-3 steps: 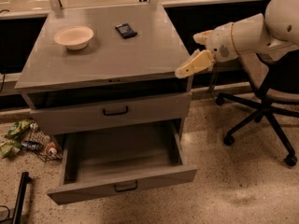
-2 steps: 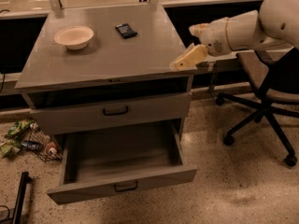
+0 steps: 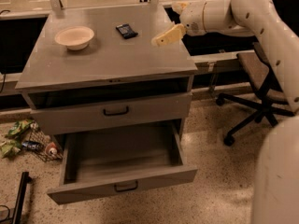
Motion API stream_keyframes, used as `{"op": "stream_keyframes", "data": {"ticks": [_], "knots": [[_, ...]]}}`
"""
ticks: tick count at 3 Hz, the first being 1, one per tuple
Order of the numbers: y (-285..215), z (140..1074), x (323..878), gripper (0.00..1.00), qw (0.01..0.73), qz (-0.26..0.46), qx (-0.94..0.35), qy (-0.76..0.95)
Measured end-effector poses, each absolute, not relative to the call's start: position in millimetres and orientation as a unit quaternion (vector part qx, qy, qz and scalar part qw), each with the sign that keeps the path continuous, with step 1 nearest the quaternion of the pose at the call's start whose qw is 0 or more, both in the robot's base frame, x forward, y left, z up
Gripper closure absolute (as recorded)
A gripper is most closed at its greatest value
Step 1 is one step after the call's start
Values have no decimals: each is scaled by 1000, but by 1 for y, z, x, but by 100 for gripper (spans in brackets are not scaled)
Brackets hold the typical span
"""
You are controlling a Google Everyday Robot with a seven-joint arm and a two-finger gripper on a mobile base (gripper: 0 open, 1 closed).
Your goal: Place rxbar blueberry into middle drawer
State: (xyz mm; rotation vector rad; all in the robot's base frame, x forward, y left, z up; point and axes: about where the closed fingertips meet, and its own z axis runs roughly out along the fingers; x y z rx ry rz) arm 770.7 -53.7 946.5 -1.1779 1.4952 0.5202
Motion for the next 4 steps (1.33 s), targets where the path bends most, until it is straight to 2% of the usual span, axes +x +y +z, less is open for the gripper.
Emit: {"op": "stream_keyframes", "data": {"ticks": [2,3,4], "knots": [[-22,939,833,0,555,227,-449,663],[11,922,856,0,548,219,-400,701],[34,910,857,0,525,249,-407,705]]}}
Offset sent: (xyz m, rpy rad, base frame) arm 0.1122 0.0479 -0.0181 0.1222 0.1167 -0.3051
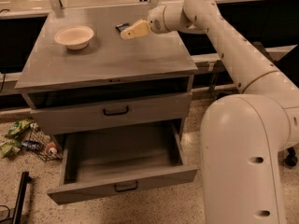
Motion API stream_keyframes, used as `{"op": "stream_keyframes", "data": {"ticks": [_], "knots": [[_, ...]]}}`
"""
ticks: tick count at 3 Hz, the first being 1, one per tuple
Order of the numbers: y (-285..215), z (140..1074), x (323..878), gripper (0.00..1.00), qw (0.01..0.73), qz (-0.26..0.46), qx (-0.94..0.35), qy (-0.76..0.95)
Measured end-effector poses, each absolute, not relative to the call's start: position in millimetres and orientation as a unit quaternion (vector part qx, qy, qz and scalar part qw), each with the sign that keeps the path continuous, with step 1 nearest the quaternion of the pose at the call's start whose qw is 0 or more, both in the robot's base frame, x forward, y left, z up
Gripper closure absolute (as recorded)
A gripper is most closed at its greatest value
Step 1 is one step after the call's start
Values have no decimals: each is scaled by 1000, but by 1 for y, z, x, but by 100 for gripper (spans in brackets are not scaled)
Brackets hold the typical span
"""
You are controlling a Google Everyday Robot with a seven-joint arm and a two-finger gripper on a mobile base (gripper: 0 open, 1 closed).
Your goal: Place rxbar blueberry into middle drawer
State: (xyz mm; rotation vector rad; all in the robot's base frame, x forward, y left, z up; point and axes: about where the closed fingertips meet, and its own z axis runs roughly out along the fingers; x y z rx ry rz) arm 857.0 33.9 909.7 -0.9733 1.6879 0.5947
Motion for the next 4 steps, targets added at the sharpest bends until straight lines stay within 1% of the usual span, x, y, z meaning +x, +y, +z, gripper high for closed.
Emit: {"op": "stream_keyframes", "data": {"ticks": [1,2,4], "knots": [[35,909,856,0,523,249,-408,706],[35,909,863,0,542,235,-395,703],[29,910,879,0,613,191,-346,684]]}}
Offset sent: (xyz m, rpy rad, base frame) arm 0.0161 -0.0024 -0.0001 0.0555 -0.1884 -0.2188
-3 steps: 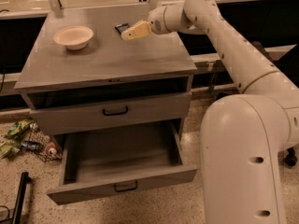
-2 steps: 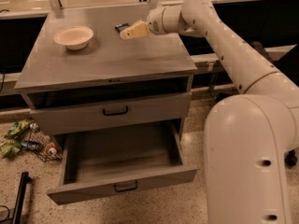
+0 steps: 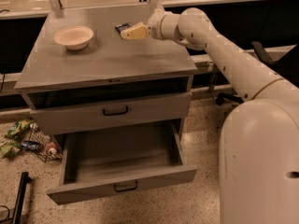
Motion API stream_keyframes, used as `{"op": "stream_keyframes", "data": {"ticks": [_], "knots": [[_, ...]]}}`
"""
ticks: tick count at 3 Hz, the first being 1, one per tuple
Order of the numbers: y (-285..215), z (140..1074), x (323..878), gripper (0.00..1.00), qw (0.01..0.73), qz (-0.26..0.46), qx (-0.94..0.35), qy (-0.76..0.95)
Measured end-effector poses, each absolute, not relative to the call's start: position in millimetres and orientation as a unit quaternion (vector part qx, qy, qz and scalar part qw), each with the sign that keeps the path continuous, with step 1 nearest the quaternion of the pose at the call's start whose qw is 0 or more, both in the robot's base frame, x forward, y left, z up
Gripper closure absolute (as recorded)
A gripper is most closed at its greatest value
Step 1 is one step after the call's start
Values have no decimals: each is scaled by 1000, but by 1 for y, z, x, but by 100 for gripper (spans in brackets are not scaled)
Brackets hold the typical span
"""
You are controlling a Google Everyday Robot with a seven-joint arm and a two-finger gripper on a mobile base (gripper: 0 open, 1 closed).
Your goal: Place rxbar blueberry into middle drawer
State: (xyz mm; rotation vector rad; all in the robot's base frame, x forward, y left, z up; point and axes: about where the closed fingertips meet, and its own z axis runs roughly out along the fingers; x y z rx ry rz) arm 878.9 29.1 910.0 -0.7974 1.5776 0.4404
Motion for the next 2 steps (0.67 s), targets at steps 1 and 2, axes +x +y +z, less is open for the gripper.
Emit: {"op": "stream_keyframes", "data": {"ticks": [1,2], "knots": [[27,903,891,0,618,202,-322,688],[28,902,906,0,605,228,-307,699]]}}
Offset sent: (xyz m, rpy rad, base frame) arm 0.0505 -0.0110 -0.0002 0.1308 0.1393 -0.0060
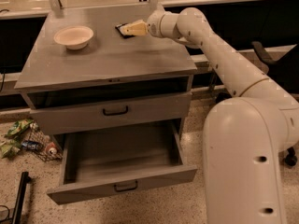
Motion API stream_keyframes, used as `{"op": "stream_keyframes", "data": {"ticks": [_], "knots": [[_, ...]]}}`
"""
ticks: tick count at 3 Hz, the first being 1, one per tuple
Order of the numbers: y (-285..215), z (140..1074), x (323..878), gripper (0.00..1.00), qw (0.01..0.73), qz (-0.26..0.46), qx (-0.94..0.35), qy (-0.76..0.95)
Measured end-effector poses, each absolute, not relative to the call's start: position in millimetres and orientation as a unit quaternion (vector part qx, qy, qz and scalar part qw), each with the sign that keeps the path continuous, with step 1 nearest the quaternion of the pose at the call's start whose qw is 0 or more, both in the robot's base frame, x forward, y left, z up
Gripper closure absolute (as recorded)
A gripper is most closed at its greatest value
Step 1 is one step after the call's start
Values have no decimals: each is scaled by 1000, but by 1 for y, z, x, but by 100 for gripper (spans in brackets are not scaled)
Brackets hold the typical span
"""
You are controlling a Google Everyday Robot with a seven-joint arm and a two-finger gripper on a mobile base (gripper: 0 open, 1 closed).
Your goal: Place rxbar blueberry into middle drawer
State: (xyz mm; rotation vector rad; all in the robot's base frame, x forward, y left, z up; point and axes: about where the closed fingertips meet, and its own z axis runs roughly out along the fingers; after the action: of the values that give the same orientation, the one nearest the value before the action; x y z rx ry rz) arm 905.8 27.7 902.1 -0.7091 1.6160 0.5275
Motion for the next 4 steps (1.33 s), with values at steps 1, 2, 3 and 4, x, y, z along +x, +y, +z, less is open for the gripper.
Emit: {"op": "stream_keyframes", "data": {"ticks": [1,2,3,4], "knots": [[30,900,917,0,592,244,-300,707],[40,888,927,0,574,248,-302,719],[51,870,941,0,559,234,-312,732],[60,861,954,0,560,211,-324,733]]}}
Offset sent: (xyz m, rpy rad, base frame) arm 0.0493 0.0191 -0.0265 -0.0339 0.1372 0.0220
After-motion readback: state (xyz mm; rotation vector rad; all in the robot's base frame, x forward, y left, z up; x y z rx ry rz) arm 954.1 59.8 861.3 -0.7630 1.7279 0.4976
